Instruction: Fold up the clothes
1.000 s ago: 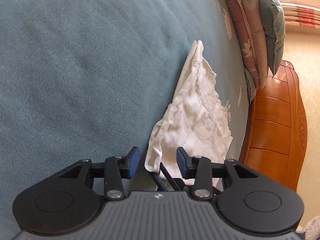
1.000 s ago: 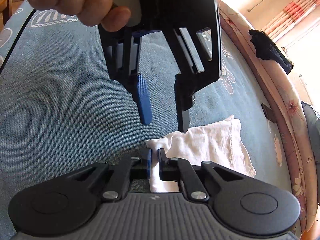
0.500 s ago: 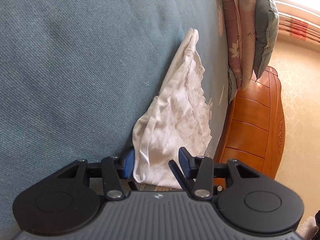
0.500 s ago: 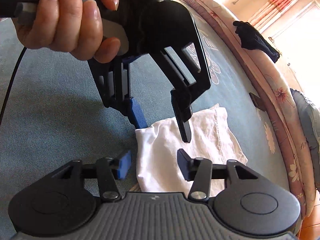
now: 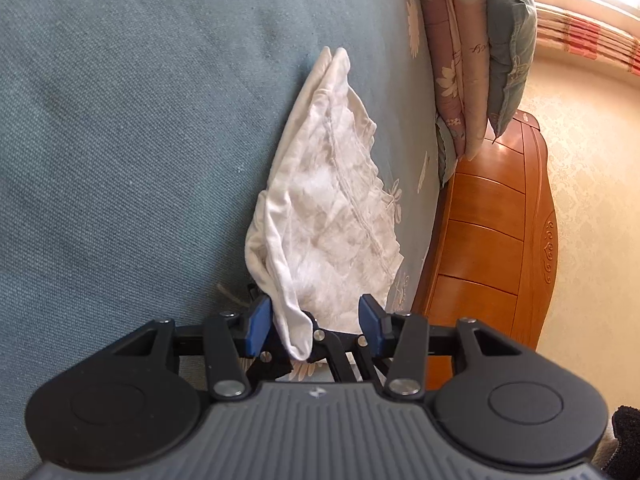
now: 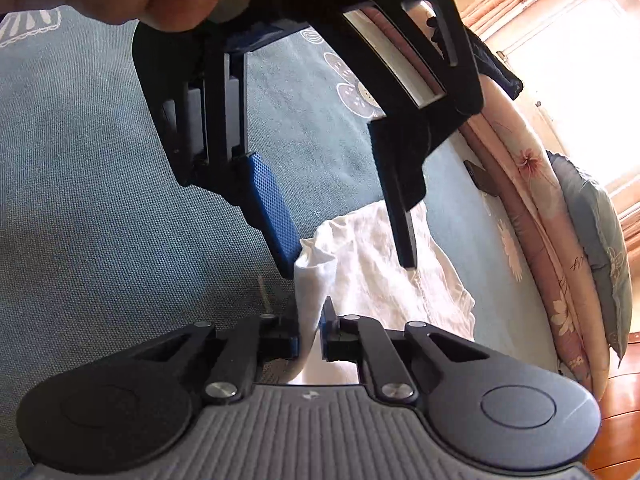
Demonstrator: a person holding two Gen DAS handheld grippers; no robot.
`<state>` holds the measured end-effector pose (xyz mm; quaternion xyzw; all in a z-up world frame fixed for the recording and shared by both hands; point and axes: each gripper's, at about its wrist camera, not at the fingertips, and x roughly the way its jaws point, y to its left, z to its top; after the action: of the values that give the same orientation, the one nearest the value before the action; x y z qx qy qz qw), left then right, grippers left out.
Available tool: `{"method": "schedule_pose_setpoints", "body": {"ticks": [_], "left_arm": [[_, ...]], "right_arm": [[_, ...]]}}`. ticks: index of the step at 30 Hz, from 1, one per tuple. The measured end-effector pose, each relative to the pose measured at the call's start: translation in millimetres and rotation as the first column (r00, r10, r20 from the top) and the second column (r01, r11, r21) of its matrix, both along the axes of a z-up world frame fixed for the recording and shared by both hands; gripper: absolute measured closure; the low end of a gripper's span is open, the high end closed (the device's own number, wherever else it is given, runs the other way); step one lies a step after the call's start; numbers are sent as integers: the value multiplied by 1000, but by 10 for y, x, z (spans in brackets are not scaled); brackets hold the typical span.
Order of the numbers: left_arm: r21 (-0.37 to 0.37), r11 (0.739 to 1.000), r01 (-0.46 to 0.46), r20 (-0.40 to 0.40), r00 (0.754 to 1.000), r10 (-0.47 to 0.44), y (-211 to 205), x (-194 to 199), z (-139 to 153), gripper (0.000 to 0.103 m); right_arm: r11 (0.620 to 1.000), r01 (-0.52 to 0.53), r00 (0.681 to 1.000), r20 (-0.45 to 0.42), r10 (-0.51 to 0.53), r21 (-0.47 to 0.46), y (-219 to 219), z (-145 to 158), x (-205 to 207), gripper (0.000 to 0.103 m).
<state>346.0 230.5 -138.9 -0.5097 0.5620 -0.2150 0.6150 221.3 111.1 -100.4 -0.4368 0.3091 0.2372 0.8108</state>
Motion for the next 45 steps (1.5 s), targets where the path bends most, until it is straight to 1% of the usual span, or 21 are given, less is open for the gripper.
{"method": "schedule_pose_setpoints", "body": {"ticks": [1, 3, 5, 6, 10, 11, 12, 15, 19, 22, 24, 25, 26, 27, 31, 34, 37, 40, 45], "left_arm": [[27, 1000, 1, 16, 1000, -2, 9, 29, 41, 57], [70, 997, -26, 44, 999, 23, 69, 81, 74, 53], [59, 997, -52, 33, 998, 50, 98, 159, 8, 52], [39, 998, -55, 23, 998, 54, 92, 218, -64, 52], [56, 998, -15, 18, 1000, 14, -6, 449, -269, 52], [44, 999, -11, 25, 1000, 10, -45, 530, -300, 52], [37, 999, -5, 34, 999, 4, -86, 620, -314, 52], [56, 998, 43, 78, 996, -47, -190, 899, -306, 52], [104, 990, 95, 135, 985, -109, -264, 1123, -257, 53], [146, 981, 131, 174, 972, -156, -306, 1260, -213, 60], [173, 973, 150, 198, 963, -184, -322, 1301, -197, 68], [188, 969, 163, 206, 958, -201, -304, 1295, -199, 77], [203, 963, 175, 214, 952, -218, -287, 1289, -201, 83], [216, 958, 187, 221, 947, -235, -269, 1283, -204, 85], [230, 949, 216, 239, 933, -270, -214, 1271, -216, 93], [261, 937, 231, 234, 927, -293, -222, 1262, -160, 94], [278, 933, 230, 194, 937, -290, -235, 1269, -115, 94], [347, 909, 232, 158, 941, -301, -313, 1249, 9, 94], [449, 871, 197, 119, 953, -278, -470, 1157, 272, 94]], "right_arm": [[1000, 5, 1000, -4, -5, 4, -11, 18, 19, 94], [1000, 13, 1000, -21, -12, 20, -33, 57, 57, 95], [999, 20, 999, -32, -18, 35, -52, 99, 81, 95], [999, 22, 999, -35, -20, 40, -60, 119, 89, 95], [998, 26, 999, -46, -24, 56, -68, 192, 58, 95], [998, 27, 999, -49, -24, 61, -71, 208, 57, 95], [997, 29, 998, -51, -25, 66, -74, 225, 55, 95], [996, 36, 998, -60, -31, 83, -83, 265, 60, 95], [993, 59, 996, -76, -52, 103, -111, 315, 70, 95], [991, 72, 994, -86, -62, 114, -128, 332, 62, 95], [990, 80, 993, -94, -69, 115, -138, 337, 87, 95], [989, 83, 993, -95, -72, 119, -145, 342, 97, 95], [989, 86, 992, -99, -75, 119, -149, 345, 112, 95], [989, 89, 992, -101, -77, 117, -149, 343, 120, 95], [989, 106, 989, -116, -94, 101, -124, 325, 173, 95], [988, 126, 985, -131, -114, 85, -95, 291, 199, 95], [984, 153, 979, -146, -139, 90, -83, 275, 226, 95], [972, 195, 969, -178, -171, 129, -117, 295, 268, 95], [949, 229, 957, -230, -179, 216, -284, 426, 272, 98]]}}
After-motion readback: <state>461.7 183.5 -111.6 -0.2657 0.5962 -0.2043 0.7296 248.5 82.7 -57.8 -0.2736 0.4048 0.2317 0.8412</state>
